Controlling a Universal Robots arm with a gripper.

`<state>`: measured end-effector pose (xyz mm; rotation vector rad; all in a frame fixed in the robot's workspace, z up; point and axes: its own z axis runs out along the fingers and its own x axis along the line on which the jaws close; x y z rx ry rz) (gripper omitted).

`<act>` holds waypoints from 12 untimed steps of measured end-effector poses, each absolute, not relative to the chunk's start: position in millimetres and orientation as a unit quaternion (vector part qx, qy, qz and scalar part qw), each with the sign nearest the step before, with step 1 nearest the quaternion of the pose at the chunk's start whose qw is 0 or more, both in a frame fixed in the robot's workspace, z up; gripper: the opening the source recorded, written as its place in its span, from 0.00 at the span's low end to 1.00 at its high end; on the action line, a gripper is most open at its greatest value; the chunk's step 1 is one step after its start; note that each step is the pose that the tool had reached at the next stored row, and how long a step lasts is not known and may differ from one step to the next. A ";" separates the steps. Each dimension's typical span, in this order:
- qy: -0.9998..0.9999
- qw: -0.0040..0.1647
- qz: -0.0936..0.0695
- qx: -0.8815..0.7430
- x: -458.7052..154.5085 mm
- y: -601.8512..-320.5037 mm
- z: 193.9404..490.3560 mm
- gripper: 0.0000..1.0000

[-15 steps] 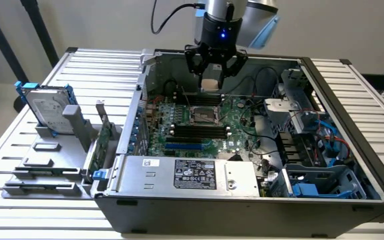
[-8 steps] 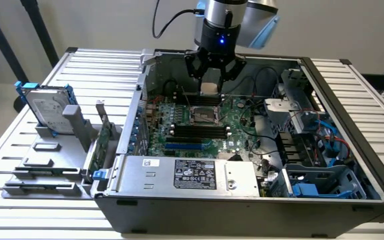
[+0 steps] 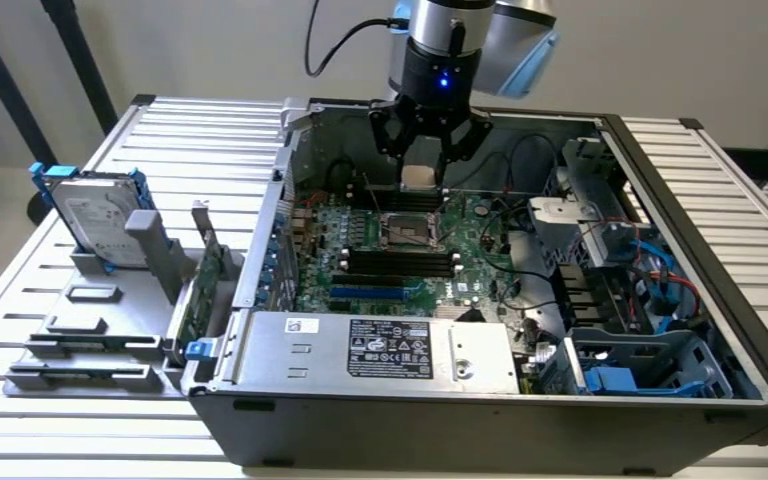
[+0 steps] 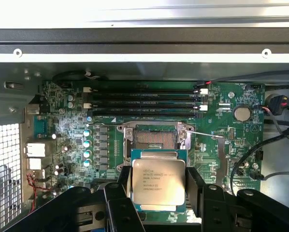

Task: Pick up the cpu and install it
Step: 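Place the cpu into insertion slot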

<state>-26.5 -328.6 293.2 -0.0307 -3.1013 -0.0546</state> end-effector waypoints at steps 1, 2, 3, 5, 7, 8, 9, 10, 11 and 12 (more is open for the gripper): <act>-1.000 0.020 -0.018 -0.010 -26.5 -328.6 293.2 0.55; -1.000 0.020 -0.018 -0.010 -26.5 -328.6 293.2 0.55; -1.000 0.020 -0.018 -0.010 -26.5 -328.6 293.2 0.55; -1.000 0.020 -0.018 -0.010 -26.5 -328.6 293.2 0.55; -1.000 0.020 -0.018 -0.010 -27.6 -328.6 292.9 0.55; -1.000 0.020 -0.018 -0.011 -28.6 -328.6 292.6 0.55; -1.000 0.020 -0.018 -0.013 -29.2 -328.6 292.3 0.55; -0.999 0.021 -0.018 -0.017 -29.5 -328.6 292.0 0.55; -0.999 0.021 -0.018 -0.021 -29.6 -328.6 291.8 0.55; -0.999 0.022 -0.018 -0.027 -29.7 -328.7 291.7 0.55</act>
